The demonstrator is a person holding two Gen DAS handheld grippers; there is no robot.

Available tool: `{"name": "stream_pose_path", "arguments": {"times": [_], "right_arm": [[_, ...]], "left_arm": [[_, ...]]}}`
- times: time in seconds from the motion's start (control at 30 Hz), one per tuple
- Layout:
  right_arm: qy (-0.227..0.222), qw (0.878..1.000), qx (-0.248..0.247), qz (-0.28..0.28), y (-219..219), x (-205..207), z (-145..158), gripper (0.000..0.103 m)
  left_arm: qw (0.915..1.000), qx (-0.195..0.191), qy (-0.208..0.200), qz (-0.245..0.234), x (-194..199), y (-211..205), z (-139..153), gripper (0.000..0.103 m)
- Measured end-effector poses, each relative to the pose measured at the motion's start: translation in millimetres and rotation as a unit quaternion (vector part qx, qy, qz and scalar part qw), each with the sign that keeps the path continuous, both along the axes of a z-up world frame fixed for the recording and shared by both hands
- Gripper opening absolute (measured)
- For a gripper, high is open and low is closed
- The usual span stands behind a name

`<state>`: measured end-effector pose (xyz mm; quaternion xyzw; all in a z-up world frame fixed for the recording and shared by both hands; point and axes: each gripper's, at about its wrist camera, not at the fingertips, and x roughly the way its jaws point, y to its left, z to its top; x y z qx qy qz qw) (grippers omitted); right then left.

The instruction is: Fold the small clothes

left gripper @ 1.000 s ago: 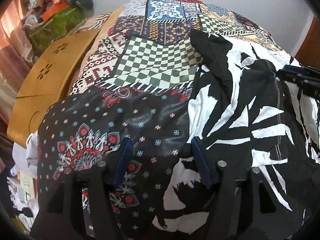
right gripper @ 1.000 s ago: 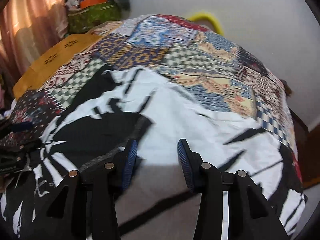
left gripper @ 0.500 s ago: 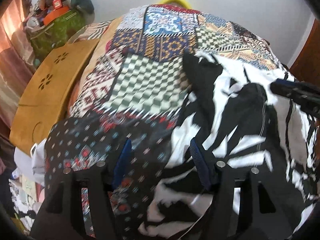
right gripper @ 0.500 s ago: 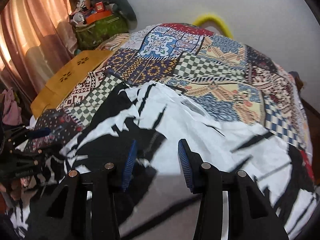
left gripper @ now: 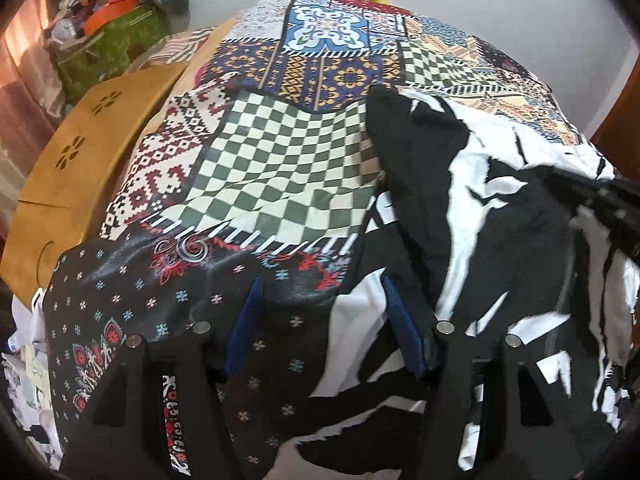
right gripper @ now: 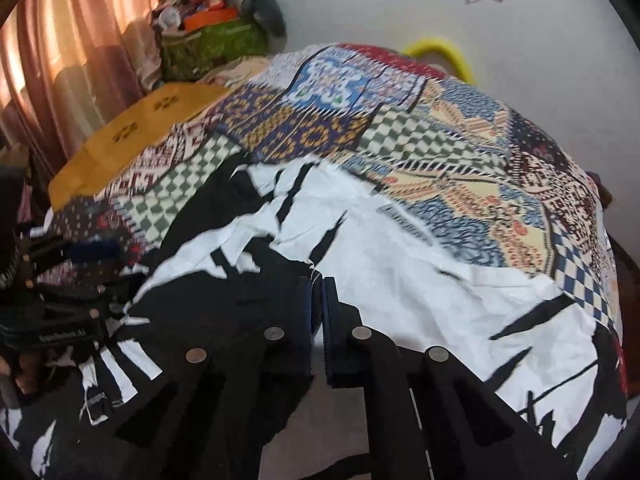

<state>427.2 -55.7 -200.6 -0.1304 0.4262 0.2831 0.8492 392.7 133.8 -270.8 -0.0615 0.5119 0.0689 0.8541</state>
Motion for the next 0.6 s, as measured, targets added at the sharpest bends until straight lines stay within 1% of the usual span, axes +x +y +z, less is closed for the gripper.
{"name": "stream_pose_path", "arguments": {"times": [0.07, 0.1, 0.23, 0.27, 0.37, 0.43, 0.5, 0.57, 0.6], "right_arm": [[0.005, 1.000, 0.003, -0.008, -3, 5, 1, 0.004], [0.008, 1.000, -0.003, -0.010, -2, 6, -1, 0.004], [0.004, 0.999, -0.029, -0.014, 2, 3, -5, 0.004], [0.005, 0.999, -0.028, -0.017, 0, 2, -3, 0.009], [0.006, 0.999, -0.039, -0.028, -6, -2, 4, 0.017], [0.004, 0.999, -0.041, -0.034, -16, -8, 13, 0.020], [0.003, 0.999, -0.027, -0.040, -27, -14, 24, 0.021], [0.003, 0.999, -0.010, -0.048, -39, -23, 36, 0.027], [0.000, 0.999, 0.000, -0.054, -46, -29, 43, 0.029]], "left_arm": [[1.0000, -0.004, 0.000, 0.006, -1, 2, -2, 0.064], [1.0000, -0.003, -0.001, 0.007, -2, 3, -3, 0.064], [0.9999, 0.015, 0.001, 0.003, -2, -1, -1, 0.064], [0.9999, 0.017, 0.001, 0.002, -2, -1, 0, 0.064], [0.9998, 0.021, 0.006, 0.002, -5, 1, 4, 0.064], [0.9998, 0.016, 0.012, 0.003, -8, 3, 9, 0.063], [0.9999, 0.011, 0.007, -0.002, -13, 3, 20, 0.063], [0.9998, 0.019, -0.004, -0.008, -18, -1, 34, 0.063], [0.9995, 0.025, -0.011, -0.012, -20, -3, 43, 0.063]]}}
